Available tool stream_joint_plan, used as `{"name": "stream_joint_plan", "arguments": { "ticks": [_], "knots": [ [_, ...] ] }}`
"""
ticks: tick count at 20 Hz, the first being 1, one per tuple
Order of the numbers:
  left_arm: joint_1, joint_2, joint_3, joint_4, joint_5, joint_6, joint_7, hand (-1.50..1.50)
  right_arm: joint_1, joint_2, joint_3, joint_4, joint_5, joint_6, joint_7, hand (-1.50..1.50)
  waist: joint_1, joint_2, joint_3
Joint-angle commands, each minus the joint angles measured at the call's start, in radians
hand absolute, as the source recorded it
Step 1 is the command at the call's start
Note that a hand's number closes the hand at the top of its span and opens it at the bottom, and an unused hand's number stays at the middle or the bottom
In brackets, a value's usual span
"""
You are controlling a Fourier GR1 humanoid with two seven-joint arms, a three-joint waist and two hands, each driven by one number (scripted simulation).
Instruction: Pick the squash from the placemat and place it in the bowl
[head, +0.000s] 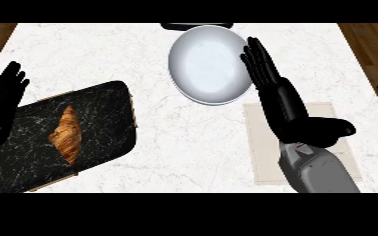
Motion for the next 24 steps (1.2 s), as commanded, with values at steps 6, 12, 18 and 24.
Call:
{"name": "stream_joint_plan", "arguments": {
  "ticks": [6,12,18,24],
  "knots": [
    [-0.121,-0.051,0.028,-0.087,0.022,0.014,-0.088,0.0,0.066,-0.039,0.348,-0.192,-0.241,0.536,-0.026,-1.5,0.053,-0.055,0.042],
    [-0.032,-0.104,0.033,-0.151,0.042,0.046,-0.09,0.0,0.394,-0.407,0.082,-0.288,0.091,0.49,-0.562,-1.5,-0.022,-0.06,0.044],
    [-0.041,-0.081,0.053,-0.155,0.047,0.025,-0.069,0.0,0.577,-0.62,-0.111,-0.253,0.229,0.537,-0.906,-1.5,-0.014,-0.053,0.04],
    [-0.023,-0.114,0.04,-0.164,0.022,0.027,-0.108,0.0,0.68,-0.79,-0.399,-0.317,0.206,0.525,-0.851,-1.5,-0.008,-0.052,0.036]
  ]
}}
